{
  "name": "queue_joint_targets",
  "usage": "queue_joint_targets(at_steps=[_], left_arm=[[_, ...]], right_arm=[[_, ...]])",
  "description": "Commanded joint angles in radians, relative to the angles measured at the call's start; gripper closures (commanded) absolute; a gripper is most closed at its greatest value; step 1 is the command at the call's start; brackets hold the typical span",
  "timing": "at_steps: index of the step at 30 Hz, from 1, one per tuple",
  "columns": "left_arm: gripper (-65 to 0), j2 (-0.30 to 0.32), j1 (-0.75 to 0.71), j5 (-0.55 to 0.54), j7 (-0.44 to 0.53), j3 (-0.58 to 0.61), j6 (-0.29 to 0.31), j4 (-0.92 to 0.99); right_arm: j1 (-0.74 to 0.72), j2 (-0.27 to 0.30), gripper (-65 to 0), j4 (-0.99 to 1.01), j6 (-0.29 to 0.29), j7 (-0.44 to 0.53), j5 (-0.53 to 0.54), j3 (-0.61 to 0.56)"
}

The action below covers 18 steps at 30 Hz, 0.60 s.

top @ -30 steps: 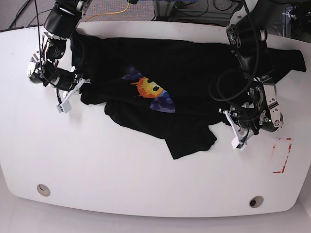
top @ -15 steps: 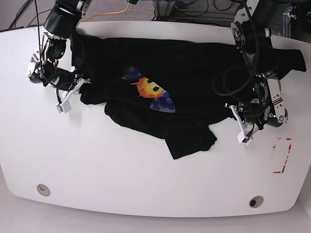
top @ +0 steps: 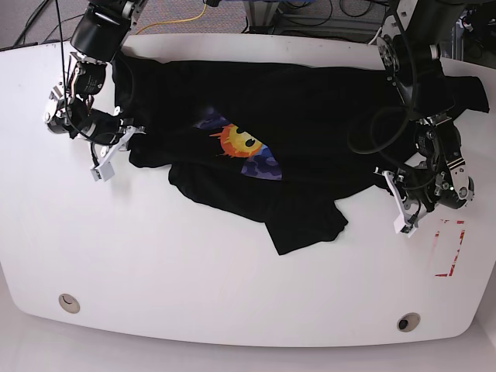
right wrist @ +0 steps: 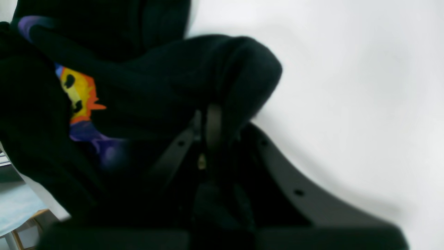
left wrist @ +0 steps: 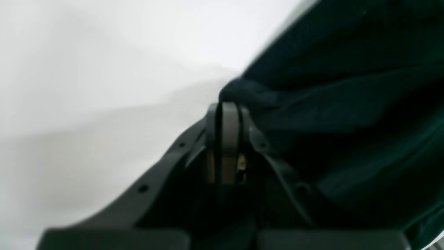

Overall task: Layout the t-shirt on the table in an organized manner, then fold the t-shirt properly
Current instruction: 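Reach the left gripper to the shirt's hanging hem and grasp it, then hold the hem with the left gripper and adjust its grip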

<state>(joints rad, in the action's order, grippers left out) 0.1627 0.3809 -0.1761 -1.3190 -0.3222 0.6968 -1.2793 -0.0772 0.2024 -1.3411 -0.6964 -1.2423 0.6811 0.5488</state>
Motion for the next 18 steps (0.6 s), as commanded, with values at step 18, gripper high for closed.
queue_joint_targets(at_steps=[18], left_arm=[[-24.4, 0.004, 0.042, -0.009, -0.003, -0.004, 0.001, -0.026]], right_arm=[[-0.017, 0.015, 0.0, -0.021, -0.002, 0.011, 0.021, 0.004]])
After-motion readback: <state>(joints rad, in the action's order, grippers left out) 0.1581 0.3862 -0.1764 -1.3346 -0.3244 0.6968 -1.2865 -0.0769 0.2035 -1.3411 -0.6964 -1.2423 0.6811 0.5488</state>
